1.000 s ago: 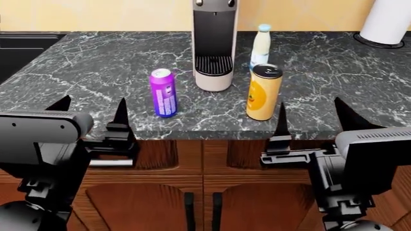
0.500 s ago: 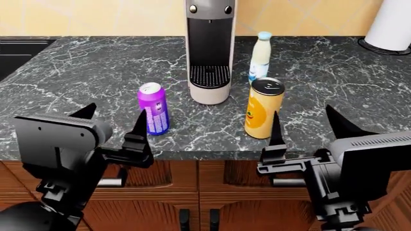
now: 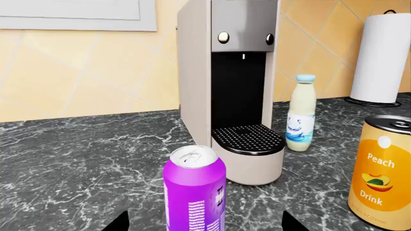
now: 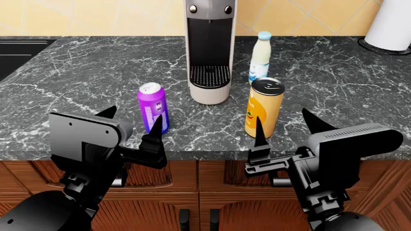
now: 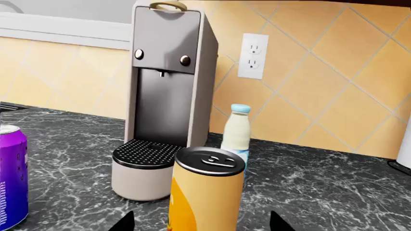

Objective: Move the drinks to the dining counter.

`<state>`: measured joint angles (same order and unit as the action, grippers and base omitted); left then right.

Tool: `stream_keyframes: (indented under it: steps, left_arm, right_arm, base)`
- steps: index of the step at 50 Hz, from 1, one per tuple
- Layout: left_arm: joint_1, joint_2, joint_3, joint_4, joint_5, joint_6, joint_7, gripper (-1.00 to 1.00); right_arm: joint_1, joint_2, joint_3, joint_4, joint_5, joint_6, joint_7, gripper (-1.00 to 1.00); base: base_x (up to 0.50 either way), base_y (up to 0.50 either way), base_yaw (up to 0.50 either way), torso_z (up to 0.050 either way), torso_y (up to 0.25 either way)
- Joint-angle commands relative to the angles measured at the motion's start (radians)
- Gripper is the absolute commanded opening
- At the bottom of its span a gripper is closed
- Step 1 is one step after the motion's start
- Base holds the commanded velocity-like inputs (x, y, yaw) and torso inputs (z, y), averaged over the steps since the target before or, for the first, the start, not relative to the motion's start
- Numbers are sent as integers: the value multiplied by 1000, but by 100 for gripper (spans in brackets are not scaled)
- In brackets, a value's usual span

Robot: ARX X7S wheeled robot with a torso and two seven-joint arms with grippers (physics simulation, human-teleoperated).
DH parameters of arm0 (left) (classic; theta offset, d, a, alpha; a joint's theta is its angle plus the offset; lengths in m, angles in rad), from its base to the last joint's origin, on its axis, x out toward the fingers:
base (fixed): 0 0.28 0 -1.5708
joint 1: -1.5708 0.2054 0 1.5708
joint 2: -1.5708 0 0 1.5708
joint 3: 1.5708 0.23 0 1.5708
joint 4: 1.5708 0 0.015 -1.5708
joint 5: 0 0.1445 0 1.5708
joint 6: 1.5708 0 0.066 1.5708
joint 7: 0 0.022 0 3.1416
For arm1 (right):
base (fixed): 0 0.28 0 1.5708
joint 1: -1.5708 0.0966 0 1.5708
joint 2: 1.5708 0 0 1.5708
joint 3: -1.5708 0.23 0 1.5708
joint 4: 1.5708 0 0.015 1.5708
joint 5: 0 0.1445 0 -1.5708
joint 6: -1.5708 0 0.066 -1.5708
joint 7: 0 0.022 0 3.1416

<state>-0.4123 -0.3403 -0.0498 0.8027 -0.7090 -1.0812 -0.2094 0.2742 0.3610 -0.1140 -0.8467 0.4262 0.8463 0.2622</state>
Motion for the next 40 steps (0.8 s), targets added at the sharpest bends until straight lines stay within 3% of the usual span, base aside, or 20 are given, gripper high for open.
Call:
stream_keyframes:
  steps: [1,24,40]
  left_arm:
    - [3,-6,19,-20,11,21,5,100]
    - [24,-19,20,-29,12,52,6,100]
    - [27,-21,34,-44,16,70,5,100]
  right_arm:
    - [38,-2,-11,112,-5,-36,-26,100]
    - [204,-31,-46,373,4,-68,-99,100]
    - [233,-35,-59,462,26,-80,-143,100]
  base:
    - [0,0,0,0,0]
    - [0,0,0,0,0]
    - [0,0,0,0,0]
